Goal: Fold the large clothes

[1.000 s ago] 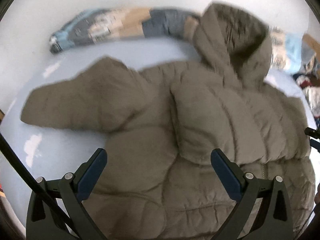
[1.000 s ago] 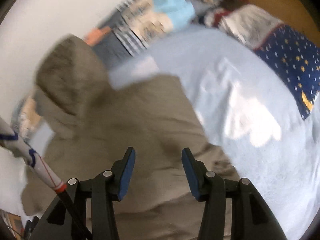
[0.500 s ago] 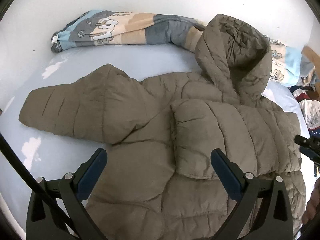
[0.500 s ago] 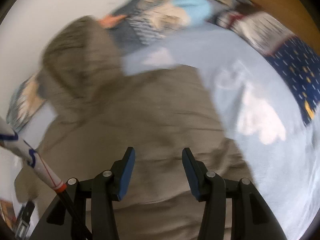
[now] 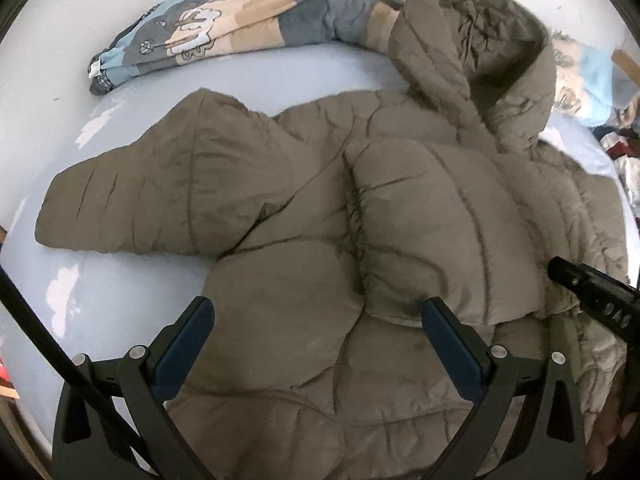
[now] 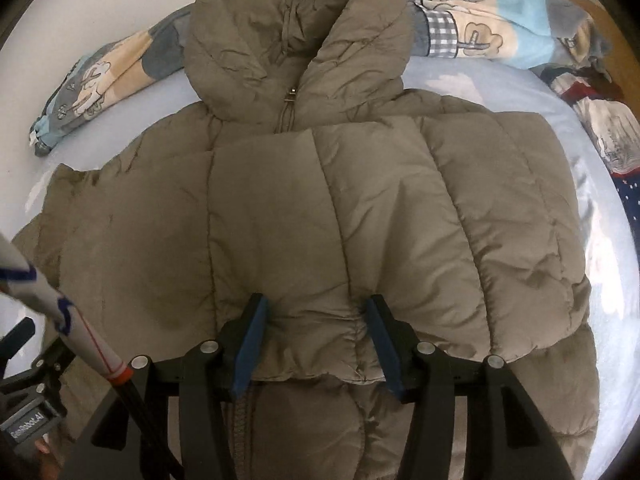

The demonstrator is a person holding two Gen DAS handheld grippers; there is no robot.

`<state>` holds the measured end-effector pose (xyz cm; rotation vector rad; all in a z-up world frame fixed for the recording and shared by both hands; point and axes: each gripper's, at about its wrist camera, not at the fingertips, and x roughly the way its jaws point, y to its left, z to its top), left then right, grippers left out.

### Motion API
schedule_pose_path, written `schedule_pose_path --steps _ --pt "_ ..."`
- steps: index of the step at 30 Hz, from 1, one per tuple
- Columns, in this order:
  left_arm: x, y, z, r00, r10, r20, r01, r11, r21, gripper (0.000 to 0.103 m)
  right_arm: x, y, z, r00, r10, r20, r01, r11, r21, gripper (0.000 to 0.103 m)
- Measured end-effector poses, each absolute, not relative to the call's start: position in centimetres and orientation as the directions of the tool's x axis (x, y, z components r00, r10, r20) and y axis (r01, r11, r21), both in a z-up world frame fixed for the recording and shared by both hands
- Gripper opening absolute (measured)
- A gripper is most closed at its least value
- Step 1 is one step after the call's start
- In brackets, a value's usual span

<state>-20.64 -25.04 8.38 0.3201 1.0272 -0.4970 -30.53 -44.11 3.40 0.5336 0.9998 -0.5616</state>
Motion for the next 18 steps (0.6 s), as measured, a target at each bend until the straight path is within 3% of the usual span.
schedule_pose_path --steps 3,8,18 --pt "-20.8 -24.6 9.0 0.425 -0.260 -0.867 0.538 0.843 0.011 0.103 -31.8 -44.9 5.4 0.490 -0.168 -0.855 0.662 0.710 0.239 0.056" --pt "-20.1 -23.6 9.2 0.425 -0.243 -0.872 0.509 0.861 0.009 0.103 -33.1 -45.3 6.9 0.502 -0.176 -0.847 0.680 0.685 0.261 0.056" --pt "-18.1 -19.5 10.7 0.427 -0.267 -0.864 0.453 0.890 -0.051 0.103 -33.1 -42.4 3.8 0.402 -0.144 -0.904 0.681 0.707 0.190 0.056"
